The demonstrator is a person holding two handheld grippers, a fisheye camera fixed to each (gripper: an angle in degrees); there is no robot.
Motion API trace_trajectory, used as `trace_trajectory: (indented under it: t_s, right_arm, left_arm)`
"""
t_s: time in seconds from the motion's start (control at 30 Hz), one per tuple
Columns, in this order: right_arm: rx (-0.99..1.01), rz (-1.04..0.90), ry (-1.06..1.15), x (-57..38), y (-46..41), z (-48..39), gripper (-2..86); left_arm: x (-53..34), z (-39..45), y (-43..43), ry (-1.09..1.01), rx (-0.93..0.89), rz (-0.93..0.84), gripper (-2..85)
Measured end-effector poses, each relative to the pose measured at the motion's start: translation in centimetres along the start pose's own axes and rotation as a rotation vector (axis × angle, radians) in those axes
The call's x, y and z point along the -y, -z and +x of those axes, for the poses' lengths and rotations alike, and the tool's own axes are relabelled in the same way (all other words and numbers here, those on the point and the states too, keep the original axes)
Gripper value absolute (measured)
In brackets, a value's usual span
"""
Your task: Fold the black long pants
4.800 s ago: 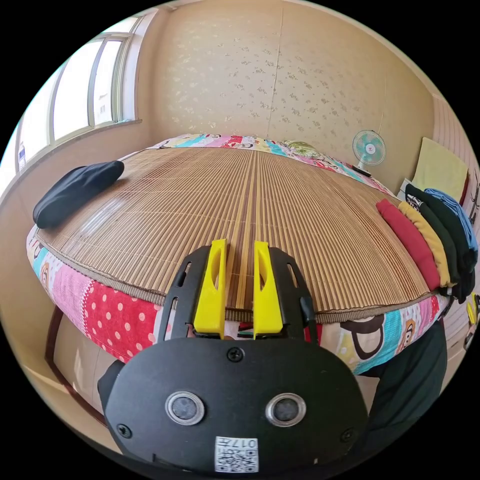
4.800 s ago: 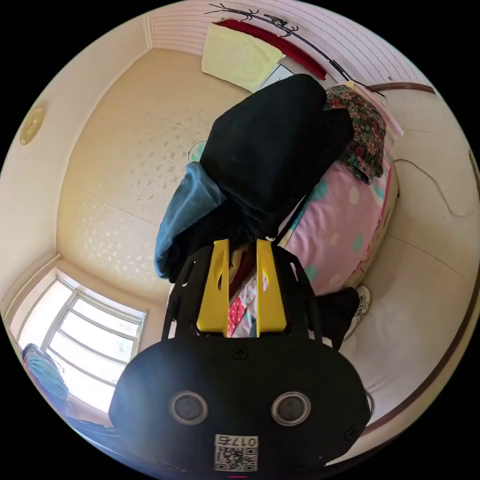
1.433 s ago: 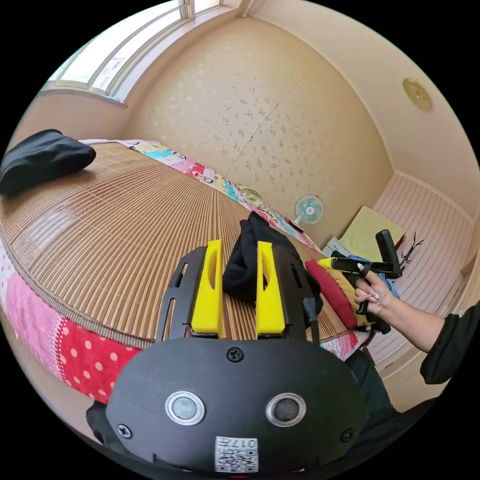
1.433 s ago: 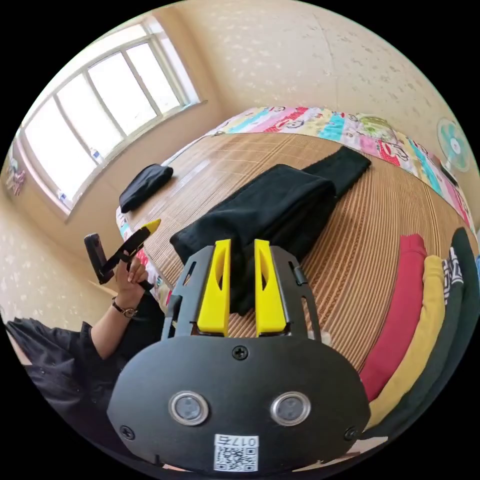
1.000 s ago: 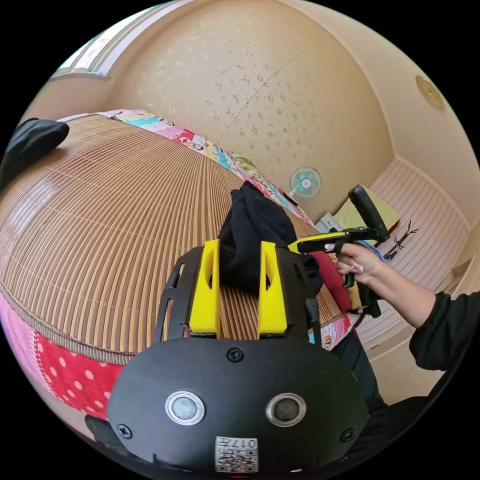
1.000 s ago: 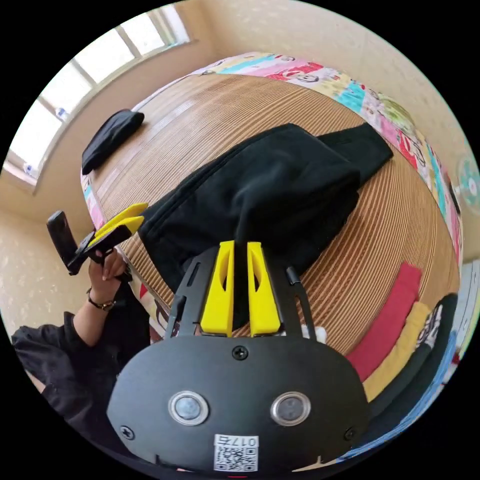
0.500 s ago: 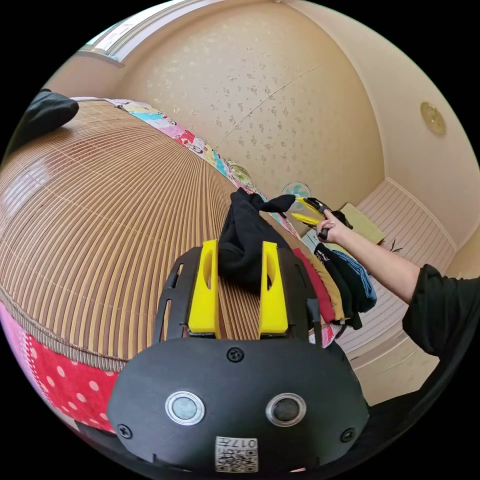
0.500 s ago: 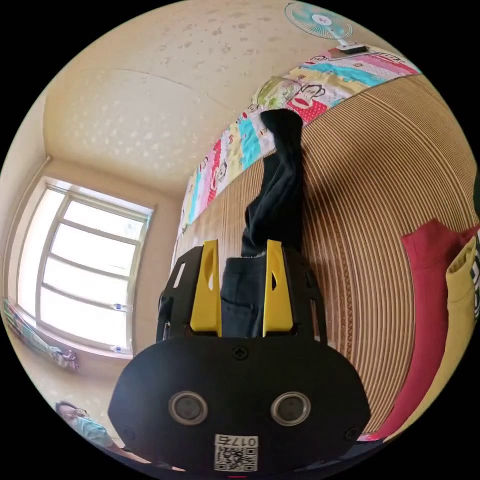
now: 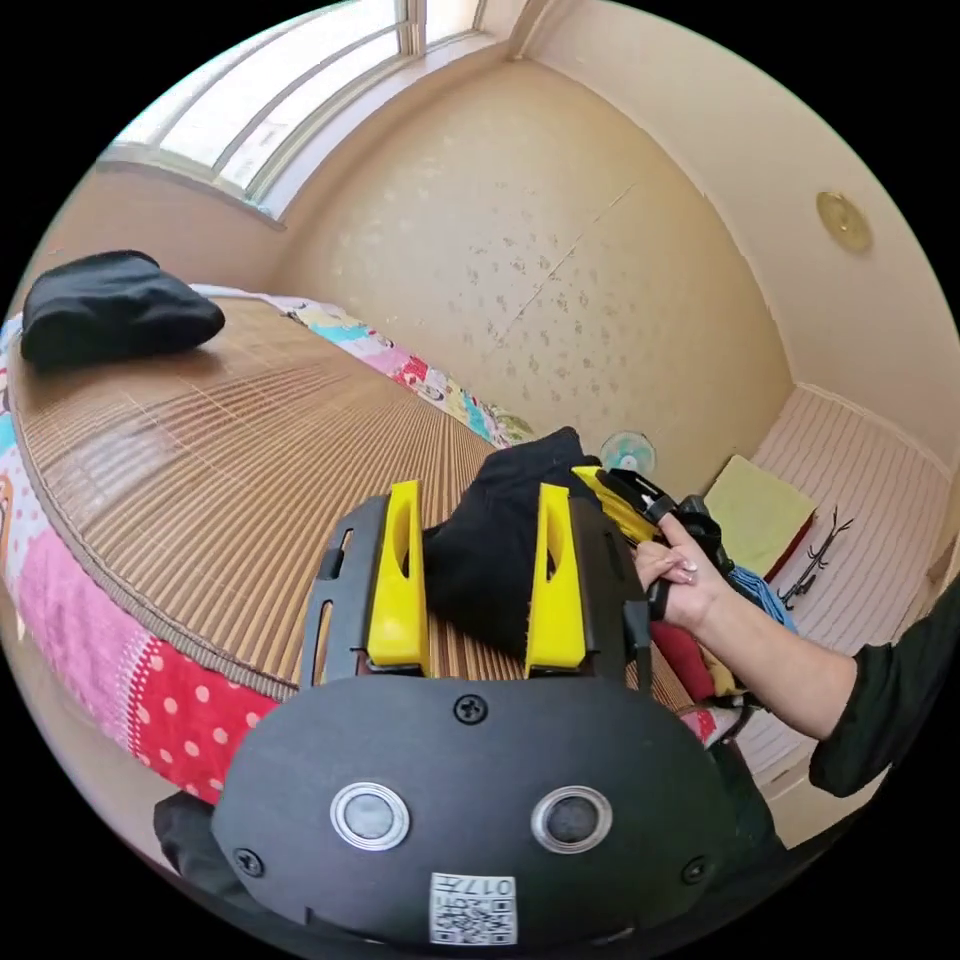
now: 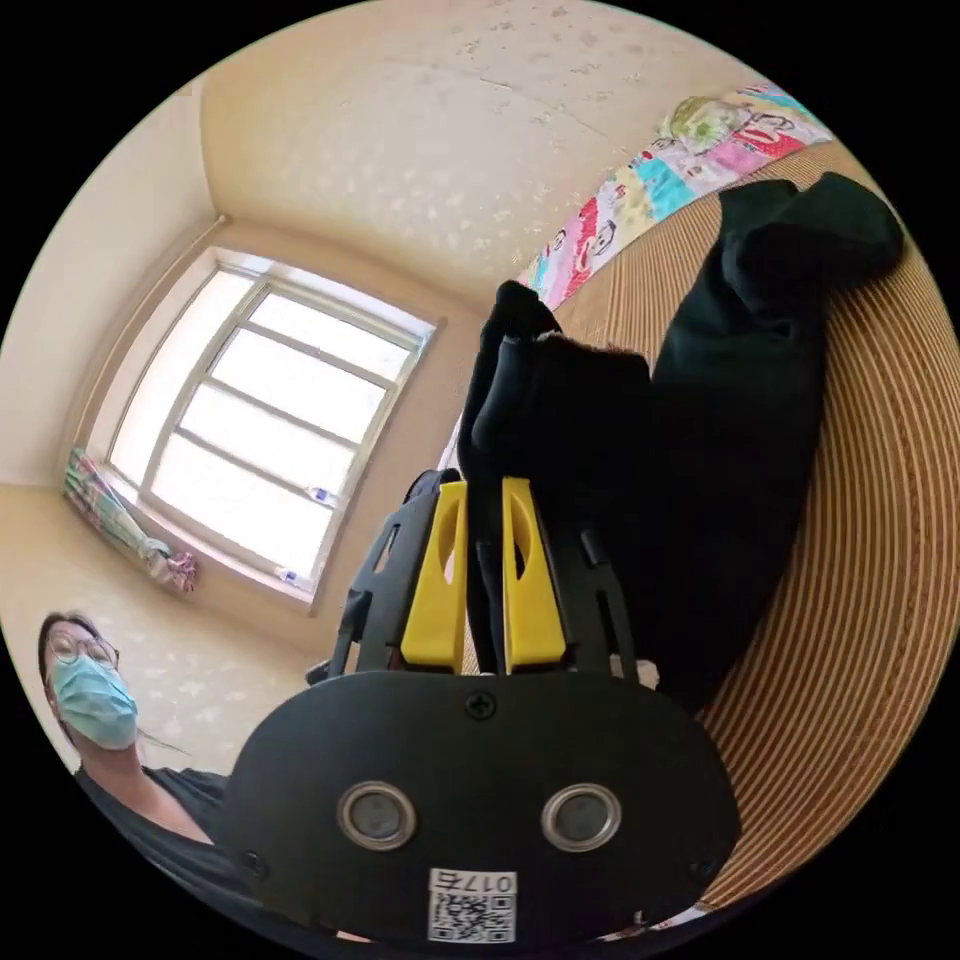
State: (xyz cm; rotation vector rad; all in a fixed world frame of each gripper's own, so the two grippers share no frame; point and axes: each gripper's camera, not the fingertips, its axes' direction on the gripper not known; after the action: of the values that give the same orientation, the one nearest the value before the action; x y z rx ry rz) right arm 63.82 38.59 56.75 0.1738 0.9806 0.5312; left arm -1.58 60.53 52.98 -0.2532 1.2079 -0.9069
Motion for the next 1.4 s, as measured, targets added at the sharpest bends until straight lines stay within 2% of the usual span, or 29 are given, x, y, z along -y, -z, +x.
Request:
trace_trajectory:
  t_s: [0.07, 0.1, 0.13, 0.2, 0.27, 0.33, 0.43, 0.5, 0.6, 0.7, 0.77, 0.83, 0.9, 0.97, 1.07, 1.17, 1.23, 1.3, 1.33, 1.4]
  right_arm:
    - [-0.056, -0.110, 0.226, -1.0, -3.1, -4.6, 5.6]
    - [-0.060, -0.208, 0.365, -1.9, -5.4, -7.0, 5.1]
    - [-0.042, -0.265, 0.413, -2.3, -6.5, -7.8, 4.8]
    - [0.153, -0.470, 0.479, -3.8, -9.9, -9.2, 3.6]
    - [0.264, -0.527, 0.479, -4.3, -10.4, -9.4, 2.9]
    - [0.201, -0.427, 0.468, -4.3, -8.5, -9.0, 3.1]
    - [-0.021, -0.197, 0.390, -3.8, -3.3, -6.1, 6.5]
    - [-0.400, -0.020, 0.197, -3.7, 0.8, -1.6, 10.0]
    - [-0.656, 0.048, -0.033, -3.6, 3.6, 5.4, 12.4]
    - [-0.624, -0.080, -0.147, -3.4, 1.0, 11.3, 11.5]
    - [-0.593, -0.123, -0.130, -4.1, -1.4, 12.1, 8.3]
    - [-0.662, -0.119, 0.000, -5.4, -3.0, 9.2, 5.0]
    - [-0.926, -0.100, 0.168, -9.4, -4.9, 3.2, 4.0]
    - [-1.031, -0.015, 0.178, -14.3, -4.6, -0.3, 3.6]
    - [-0.990, 0.094, 0.058, -22.8, -2.3, -3.1, 3.2]
    - [-0.960, 0.217, 0.185, -26.7, -1.8, -7.7, 3.0]
    - [-0.886, 0.284, 0.289, -24.6, -1.8, -10.8, 3.0]
    - [-0.765, 0.294, 0.331, -17.2, -2.6, -13.5, 3.4]
    - [-0.758, 0.294, 0.349, -14.9, -3.1, -14.1, 3.6]
    - [-0.748, 0.297, 0.355, -4.6, -6.1, -14.5, 4.7]
  left_arm:
    - [0.3, 0.6, 2.1, -0.075, -0.025, 0.076, 15.6]
    - [0.7, 0.7, 2.3, -0.100, -0.077, 0.051, 15.7]
    - [1.1, 0.4, 1.6, -0.076, -0.116, -0.006, 16.1]
    - [1.5, -1.2, -0.3, 0.038, -0.173, -0.115, 18.1]
    - [1.4, -3.6, -1.7, 0.195, -0.220, -0.170, 18.8]
    - [0.9, -7.0, -2.2, 0.354, -0.291, -0.157, 16.1]
    - [1.2, -9.2, -2.1, 0.451, -0.365, -0.152, 10.7]
    - [1.8, -9.4, -1.7, 0.458, -0.379, -0.146, 9.1]
    - [2.8, -9.6, -0.5, 0.454, -0.411, -0.094, 8.2]
    - [3.6, -11.5, 1.7, 0.507, -0.451, 0.019, 7.9]
    - [4.0, -12.3, 4.0, 0.517, -0.341, 0.105, 7.9]
    - [4.6, -12.8, 7.2, 0.514, -0.145, 0.186, 8.0]
    - [4.8, -12.8, 8.6, 0.506, -0.040, 0.223, 8.1]
    - [5.1, -12.6, 9.4, 0.495, 0.004, 0.251, 8.2]
    - [5.2, -13.1, 10.0, 0.511, 0.004, 0.259, 8.2]
    - [4.4, -14.4, 10.4, 0.589, -0.026, 0.268, 8.3]
    - [4.0, -15.5, 10.3, 0.648, -0.060, 0.255, 8.7]
    - [3.9, -15.5, 10.1, 0.654, -0.060, 0.248, 9.7]
    - [4.1, -15.1, 10.1, 0.636, -0.055, 0.246, 11.1]
    - [4.9, -14.2, 9.5, 0.570, -0.099, 0.230, 13.9]
